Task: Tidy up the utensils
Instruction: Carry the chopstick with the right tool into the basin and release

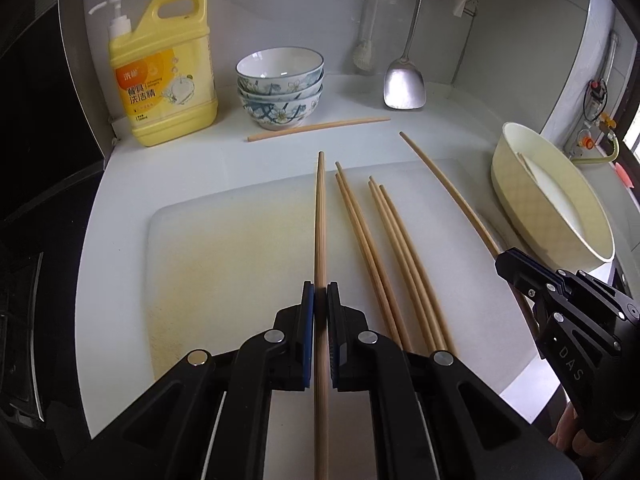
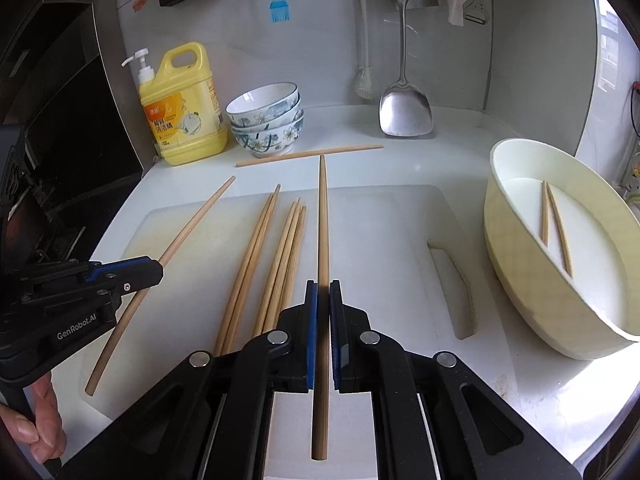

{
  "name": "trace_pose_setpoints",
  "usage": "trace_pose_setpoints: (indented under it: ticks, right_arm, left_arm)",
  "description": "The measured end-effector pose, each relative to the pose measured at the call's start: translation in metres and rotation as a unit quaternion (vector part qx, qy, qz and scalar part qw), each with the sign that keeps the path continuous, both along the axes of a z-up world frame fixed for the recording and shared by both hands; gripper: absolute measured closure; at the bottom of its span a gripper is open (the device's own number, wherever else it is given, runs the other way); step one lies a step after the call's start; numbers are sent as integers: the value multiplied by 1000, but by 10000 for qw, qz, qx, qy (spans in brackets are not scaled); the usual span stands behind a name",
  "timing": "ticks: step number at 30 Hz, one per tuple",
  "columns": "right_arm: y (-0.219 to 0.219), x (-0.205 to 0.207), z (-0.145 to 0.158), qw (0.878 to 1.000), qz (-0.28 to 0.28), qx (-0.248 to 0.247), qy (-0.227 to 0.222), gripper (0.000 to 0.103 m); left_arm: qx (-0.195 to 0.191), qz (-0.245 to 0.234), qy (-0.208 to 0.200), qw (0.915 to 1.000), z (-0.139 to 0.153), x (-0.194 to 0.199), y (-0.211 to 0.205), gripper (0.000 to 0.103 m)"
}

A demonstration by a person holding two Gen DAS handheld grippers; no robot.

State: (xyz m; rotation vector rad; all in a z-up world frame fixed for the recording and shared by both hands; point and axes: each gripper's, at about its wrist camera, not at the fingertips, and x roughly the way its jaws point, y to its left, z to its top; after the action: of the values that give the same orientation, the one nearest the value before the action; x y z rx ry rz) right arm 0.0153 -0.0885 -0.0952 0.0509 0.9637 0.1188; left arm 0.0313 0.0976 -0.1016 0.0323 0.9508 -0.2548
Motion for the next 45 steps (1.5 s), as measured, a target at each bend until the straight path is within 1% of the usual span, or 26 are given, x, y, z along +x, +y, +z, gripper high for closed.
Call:
trace_pose_setpoints:
  ticks: [3, 5, 9, 11, 14, 17, 20, 23, 25, 29, 31, 34, 38, 42, 45]
  right_arm:
    - [-8, -3, 30, 9998, -161, 28, -82, 97]
    - [-18, -6, 49, 9995, -283, -42, -148, 97]
    - [-49, -12, 81, 9970, -663, -245, -309, 97]
    - [-68, -14, 91, 9952, -857, -331, -351, 97]
    - [-101, -17, 102, 9917, -1134, -454, -396, 97]
    - [-138, -17, 104, 9884, -1358, -531, -415, 97]
    - [-177, -14, 92, 9870, -1497, -513, -267, 97]
    - [-212, -7, 80, 9859, -1613, -427, -143, 97]
    - [-232, -1, 69, 9847, -1706, -352, -30, 97]
    - [-263, 14, 49, 9837, -1784, -158, 170, 97]
    - [-274, 21, 39, 9829, -1824, -80, 258, 97]
    - [-286, 30, 25, 9810, -1898, 42, 401, 97]
    - [-296, 35, 13, 9801, -1911, 114, 517, 97]
    - [-302, 40, 6, 9793, -1939, 128, 563, 97]
    - [-302, 42, 5, 9793, -1941, 138, 557, 97]
  left_arm:
    - [-52, -158, -138, 9998, 31, -4, -3, 96]
    - [-101, -338, -280, 9990, 52, -7, -11, 96]
    - [-163, -759, -561, 9954, 83, -5, -40, 96]
    - [-252, -984, -643, 9927, 94, -2, -61, 96]
    - [-362, -1357, -689, 9877, 103, 5, -101, 96]
    - [-445, -1714, -697, 9817, 106, 11, -147, 96]
    - [-314, -1930, -683, 9783, 102, 15, -194, 96]
    - [-225, -2194, -533, 9739, 94, 20, -236, 96]
    - [-86, -2356, -475, 9706, 86, 24, -261, 96]
    - [94, -2478, -144, 9687, 65, 44, -301, 96]
    - [189, -2504, -42, 9680, 55, 53, -317, 96]
    - [329, -2561, 12, 9661, 43, 63, -336, 96]
    - [392, -2590, 193, 9649, 29, 73, -351, 96]
    - [560, -2595, 258, 9638, 19, 77, -357, 96]
    - [608, -2551, 282, 9646, 17, 80, -357, 96]
